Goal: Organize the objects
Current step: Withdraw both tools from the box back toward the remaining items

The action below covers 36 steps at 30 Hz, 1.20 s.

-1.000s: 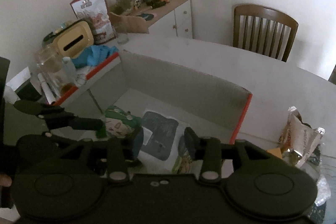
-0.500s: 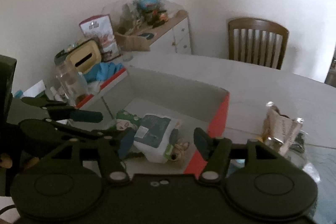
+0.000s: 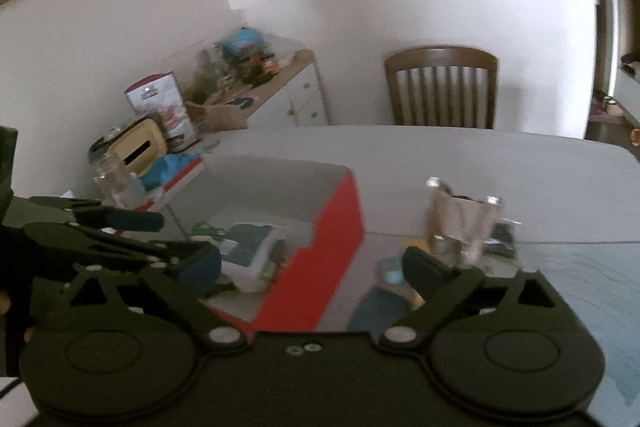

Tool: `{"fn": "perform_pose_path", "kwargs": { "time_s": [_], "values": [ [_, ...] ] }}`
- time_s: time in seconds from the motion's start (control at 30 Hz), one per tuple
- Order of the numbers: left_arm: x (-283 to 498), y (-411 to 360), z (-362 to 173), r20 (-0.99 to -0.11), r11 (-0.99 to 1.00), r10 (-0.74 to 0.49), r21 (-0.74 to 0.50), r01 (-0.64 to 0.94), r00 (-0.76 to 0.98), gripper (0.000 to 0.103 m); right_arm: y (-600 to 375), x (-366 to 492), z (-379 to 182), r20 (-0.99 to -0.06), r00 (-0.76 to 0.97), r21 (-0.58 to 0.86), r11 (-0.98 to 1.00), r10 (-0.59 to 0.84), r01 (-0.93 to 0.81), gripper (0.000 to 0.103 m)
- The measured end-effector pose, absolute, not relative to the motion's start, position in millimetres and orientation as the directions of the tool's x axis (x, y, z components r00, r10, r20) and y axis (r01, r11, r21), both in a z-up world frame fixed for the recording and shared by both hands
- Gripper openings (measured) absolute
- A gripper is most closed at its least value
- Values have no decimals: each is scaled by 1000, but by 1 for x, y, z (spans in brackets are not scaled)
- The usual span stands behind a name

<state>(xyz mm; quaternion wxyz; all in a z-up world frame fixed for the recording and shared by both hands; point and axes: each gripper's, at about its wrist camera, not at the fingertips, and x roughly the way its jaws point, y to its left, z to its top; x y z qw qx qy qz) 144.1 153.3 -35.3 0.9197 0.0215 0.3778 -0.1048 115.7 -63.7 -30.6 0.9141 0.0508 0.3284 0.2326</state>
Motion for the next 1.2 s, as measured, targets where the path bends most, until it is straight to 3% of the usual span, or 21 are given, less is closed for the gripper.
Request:
{"fn": "perform_pose_path", "kwargs": {
  "time_s": [0.33,0.47,1.2],
  "values": [
    [139,98,-44,-699,964,-229,-64,259,678,87,-135,105,-44,-614,693,206,924,378,-321,99],
    [140,75,-52,-697,959,-243,-70,273,675,100,-162,106,-50,-627,700,184,938,342,-294,99],
    [205,-18,-108,-700,994,-66,14,106,711,101,-234,165,-113,-701,670,72,959,245,-276,91]
  ]
}}
